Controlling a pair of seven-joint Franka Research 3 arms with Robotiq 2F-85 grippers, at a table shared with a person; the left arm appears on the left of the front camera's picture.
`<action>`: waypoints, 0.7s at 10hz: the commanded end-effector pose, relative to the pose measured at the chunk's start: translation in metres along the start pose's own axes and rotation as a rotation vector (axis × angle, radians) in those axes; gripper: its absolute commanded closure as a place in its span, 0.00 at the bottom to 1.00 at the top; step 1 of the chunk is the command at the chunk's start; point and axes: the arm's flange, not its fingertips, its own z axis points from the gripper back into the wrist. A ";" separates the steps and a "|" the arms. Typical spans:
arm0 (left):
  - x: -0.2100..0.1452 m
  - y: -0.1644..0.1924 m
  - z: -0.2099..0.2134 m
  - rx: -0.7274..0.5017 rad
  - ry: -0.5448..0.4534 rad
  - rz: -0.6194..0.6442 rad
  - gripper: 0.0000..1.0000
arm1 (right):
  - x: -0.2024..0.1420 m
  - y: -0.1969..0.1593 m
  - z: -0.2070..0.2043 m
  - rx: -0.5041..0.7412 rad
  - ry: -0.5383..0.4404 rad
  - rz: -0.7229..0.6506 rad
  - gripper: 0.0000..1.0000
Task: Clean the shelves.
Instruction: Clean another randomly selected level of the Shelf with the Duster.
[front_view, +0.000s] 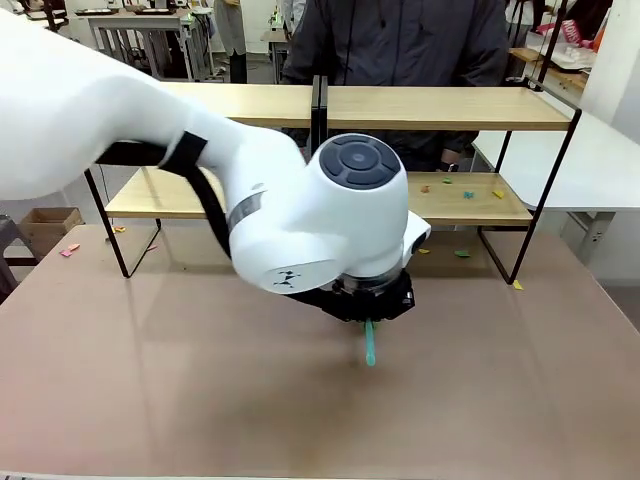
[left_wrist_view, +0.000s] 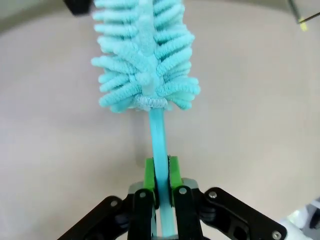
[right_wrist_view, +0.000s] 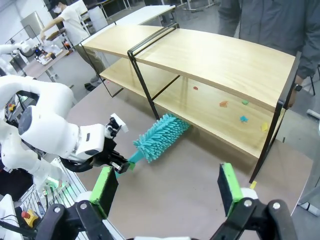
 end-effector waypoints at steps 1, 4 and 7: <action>0.013 -0.043 -0.037 0.018 -0.025 0.005 0.87 | 0.000 0.000 -0.001 0.001 0.001 -0.001 0.00; 0.025 -0.065 -0.054 -0.026 0.082 -0.065 0.87 | 0.000 0.000 -0.001 0.001 0.001 -0.001 0.00; 0.037 -0.092 -0.064 -0.037 0.075 -0.084 0.87 | 0.000 0.000 -0.001 0.001 0.001 -0.001 0.00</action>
